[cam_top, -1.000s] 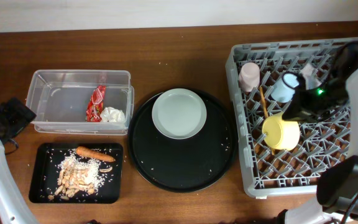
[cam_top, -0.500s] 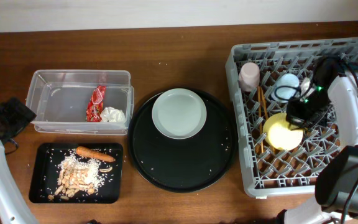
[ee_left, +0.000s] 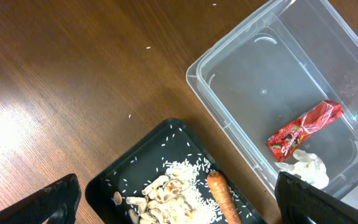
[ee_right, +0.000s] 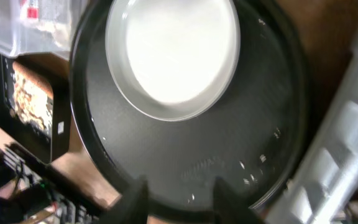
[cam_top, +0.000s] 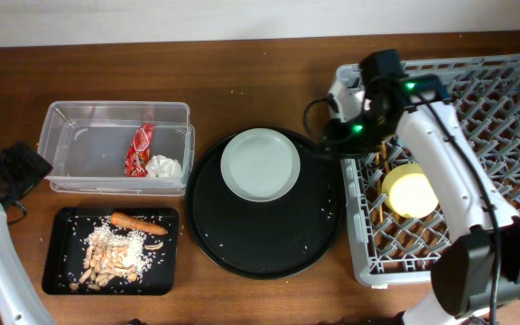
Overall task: Sort waste into correct bins and load items into the dishwasher rack
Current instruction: 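Grasp the edge of the white plate with the right gripper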
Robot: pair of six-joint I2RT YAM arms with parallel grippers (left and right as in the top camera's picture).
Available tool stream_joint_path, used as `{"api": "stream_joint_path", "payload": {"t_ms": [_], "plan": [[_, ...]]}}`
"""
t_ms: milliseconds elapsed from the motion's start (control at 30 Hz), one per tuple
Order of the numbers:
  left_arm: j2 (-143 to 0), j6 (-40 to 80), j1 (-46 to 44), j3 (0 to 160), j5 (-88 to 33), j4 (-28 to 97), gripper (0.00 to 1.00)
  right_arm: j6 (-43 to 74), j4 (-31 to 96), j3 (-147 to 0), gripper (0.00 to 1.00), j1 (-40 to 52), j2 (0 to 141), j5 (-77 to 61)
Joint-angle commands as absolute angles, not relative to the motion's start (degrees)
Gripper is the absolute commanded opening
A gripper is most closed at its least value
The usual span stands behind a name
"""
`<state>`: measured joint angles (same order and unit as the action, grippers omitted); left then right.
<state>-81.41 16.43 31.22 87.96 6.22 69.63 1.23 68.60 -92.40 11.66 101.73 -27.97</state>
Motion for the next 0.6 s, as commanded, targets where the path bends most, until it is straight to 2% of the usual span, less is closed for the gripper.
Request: {"api": "stream_joint_path", "payload": {"t_ms": [0, 67, 100, 133, 200, 267, 567], "plan": [[-80.5, 15.6, 31.4, 89.0, 6.2, 69.7, 0.99, 11.9, 64.6, -92.1, 0.99, 15.7, 100.8, -27.5], [-80.5, 15.6, 31.4, 89.0, 6.2, 69.7, 0.99, 15.5, 61.1, -92.1, 0.98, 17.4, 100.8, -27.4], [-80.5, 15.6, 31.4, 89.0, 6.2, 69.7, 0.99, 15.6, 59.6, -92.1, 0.89, 18.2, 100.9, -25.5], [-80.5, 15.6, 31.4, 89.0, 6.2, 69.7, 0.99, 18.3, 59.4, -92.1, 0.7, 18.9, 101.1, -21.0], [-80.5, 15.6, 31.4, 89.0, 6.2, 69.7, 0.99, 24.7, 59.3, -92.0, 0.59, 20.0, 102.2, -12.1], [-80.5, 15.6, 31.4, 89.0, 6.2, 69.7, 0.99, 29.6, 59.3, -92.0, 0.41, 21.3, 104.5, -3.9], [-80.5, 15.6, 31.4, 89.0, 6.2, 69.7, 0.99, 30.5, 53.0, -92.0, 0.42, 22.9, 122.3, -2.5]]}}
